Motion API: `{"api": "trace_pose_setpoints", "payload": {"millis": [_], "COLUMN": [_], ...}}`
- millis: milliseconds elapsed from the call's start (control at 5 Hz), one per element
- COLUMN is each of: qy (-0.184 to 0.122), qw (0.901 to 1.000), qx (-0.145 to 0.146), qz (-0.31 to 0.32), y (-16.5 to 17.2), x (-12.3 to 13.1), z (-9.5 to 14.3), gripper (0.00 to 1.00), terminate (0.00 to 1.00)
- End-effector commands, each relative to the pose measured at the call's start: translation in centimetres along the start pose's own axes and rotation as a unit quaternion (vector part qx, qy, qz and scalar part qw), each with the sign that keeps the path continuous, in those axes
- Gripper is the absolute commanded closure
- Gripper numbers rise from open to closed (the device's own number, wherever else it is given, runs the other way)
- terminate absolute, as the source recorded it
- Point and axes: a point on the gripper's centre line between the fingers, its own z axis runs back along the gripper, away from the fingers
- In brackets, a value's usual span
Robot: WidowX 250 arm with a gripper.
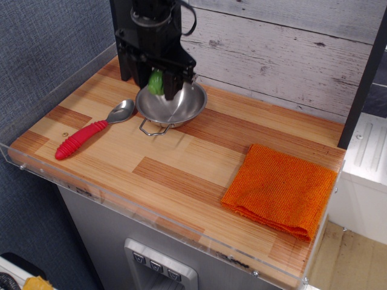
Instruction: Picking the fruit from center of the table and dropping it on vessel
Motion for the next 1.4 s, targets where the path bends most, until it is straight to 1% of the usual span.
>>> {"api": "trace_pose_setpoints", "payload": {"millis": [0,200,600,800,1200], "qy": [0.015,0.023,0.035,0.037,0.045], "qw": [0.9999,0.9997,0.9994,0.9993,0.9989], "qx": [-0.001,-0.001,-0.001,0.006,0.014], "qz": [0.002,0.001,0.000,0.002,0.006], "y": [1.0,0.9,0.3,0.3,0.2], "x": [-1.5,-1.8,-2.1,-1.9,-2.0], "z": [-1.3,-2.0,-2.6,-2.3,-2.2], "gripper": [1.00,1.00,1.00,0.00,0.00], "terminate": [0.00,0.00,0.00,0.00,0.00]}}
